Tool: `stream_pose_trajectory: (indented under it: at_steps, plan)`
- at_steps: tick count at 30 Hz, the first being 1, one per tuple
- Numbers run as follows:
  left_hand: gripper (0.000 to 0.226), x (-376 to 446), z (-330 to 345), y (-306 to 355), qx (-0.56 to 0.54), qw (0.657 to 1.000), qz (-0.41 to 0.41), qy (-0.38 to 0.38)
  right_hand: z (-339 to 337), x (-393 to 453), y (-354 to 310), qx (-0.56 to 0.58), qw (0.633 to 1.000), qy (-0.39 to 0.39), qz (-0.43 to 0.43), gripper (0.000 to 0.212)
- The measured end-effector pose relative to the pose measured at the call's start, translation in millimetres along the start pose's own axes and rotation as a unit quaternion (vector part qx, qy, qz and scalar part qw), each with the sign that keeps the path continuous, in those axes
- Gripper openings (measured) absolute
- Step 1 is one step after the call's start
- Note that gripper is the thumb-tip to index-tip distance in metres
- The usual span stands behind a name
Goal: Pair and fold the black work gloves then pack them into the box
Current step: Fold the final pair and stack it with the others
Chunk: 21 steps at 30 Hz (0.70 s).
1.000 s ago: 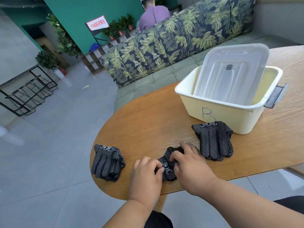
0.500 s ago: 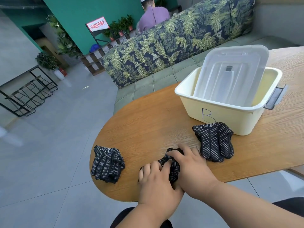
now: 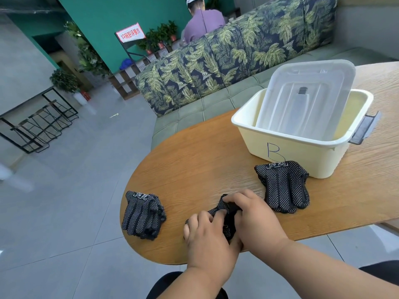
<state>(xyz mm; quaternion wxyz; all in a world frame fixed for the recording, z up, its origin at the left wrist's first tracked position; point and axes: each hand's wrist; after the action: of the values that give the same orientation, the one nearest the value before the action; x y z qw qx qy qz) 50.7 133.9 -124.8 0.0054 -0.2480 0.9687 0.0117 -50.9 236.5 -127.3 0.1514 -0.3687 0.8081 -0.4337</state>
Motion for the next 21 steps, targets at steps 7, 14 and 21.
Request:
stream_pose_trajectory:
  at_steps: [7, 14, 21]
  plan:
    - [0.013, 4.2, 0.8, -6.2, -0.020, 0.999, 0.009, 0.032, 1.8, -3.9, -10.2, 0.058, 0.993, 0.048, -0.094, 0.056]
    - [0.040, -2.3, -9.3, -26.7, -0.159, 0.986, 0.045, -0.020, -6.9, -11.2, -9.1, -0.039, 0.996, -0.059, -0.055, 0.090]
    - [0.030, -15.2, -10.0, -53.8, -0.218, 0.960, 0.163, -0.067, -17.2, -16.6, -14.9, 0.104, 0.990, -0.092, -0.036, 0.095]
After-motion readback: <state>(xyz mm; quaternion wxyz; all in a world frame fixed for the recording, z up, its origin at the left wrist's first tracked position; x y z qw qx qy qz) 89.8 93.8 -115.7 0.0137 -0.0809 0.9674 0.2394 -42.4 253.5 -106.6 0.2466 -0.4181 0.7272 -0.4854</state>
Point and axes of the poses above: each hand's wrist, its own x-axis towards the middle knuckle, its own z-axis out of the palm, y = z × x, and after that the axes turned 15 degrees about -y, right-handed
